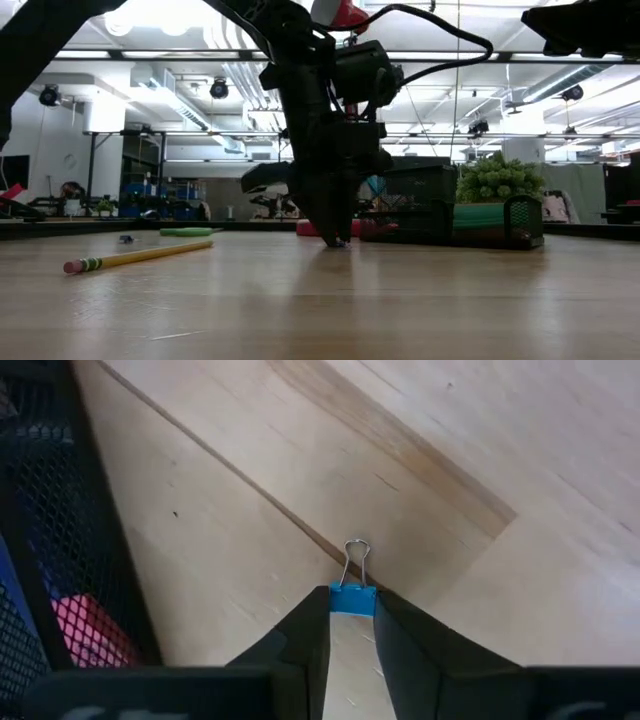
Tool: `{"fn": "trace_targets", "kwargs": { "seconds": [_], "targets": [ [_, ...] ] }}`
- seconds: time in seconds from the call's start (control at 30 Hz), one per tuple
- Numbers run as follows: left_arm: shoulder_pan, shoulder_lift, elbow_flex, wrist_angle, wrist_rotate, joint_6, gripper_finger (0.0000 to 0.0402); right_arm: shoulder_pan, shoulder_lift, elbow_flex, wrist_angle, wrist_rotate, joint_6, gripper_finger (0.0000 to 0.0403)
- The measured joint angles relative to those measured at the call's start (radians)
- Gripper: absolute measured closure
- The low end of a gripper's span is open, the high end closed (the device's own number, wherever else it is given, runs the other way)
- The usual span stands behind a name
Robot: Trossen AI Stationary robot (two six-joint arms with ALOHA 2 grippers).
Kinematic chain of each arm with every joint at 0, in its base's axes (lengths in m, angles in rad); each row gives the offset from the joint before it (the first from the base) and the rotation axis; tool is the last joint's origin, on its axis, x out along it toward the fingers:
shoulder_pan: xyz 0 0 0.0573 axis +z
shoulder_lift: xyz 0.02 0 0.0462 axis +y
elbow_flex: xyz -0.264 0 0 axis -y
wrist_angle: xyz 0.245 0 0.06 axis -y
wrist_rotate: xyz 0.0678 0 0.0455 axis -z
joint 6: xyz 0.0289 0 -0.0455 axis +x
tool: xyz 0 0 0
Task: Pick and place office supplies into organizer
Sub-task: Put the right binder clip into the desk organizer
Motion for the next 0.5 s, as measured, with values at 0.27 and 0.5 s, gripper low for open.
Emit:
{"fn": "trace_targets", "kwargs": {
  "seconds": [0.27, 0.5],
  "targets": [
    [0.000, 0.000, -0.002, 0.007, 0.017, -0.025, 0.0339, 0.000, 0.000, 0.000, 0.000, 0.000, 0.000, 0.0346],
    [0.001, 0.000, -0.003, 0.015, 0.034, -0.074, 0.0373, 0.000, 0.000, 0.000, 0.000, 0.000, 0.000, 0.0346]
  ]
}}
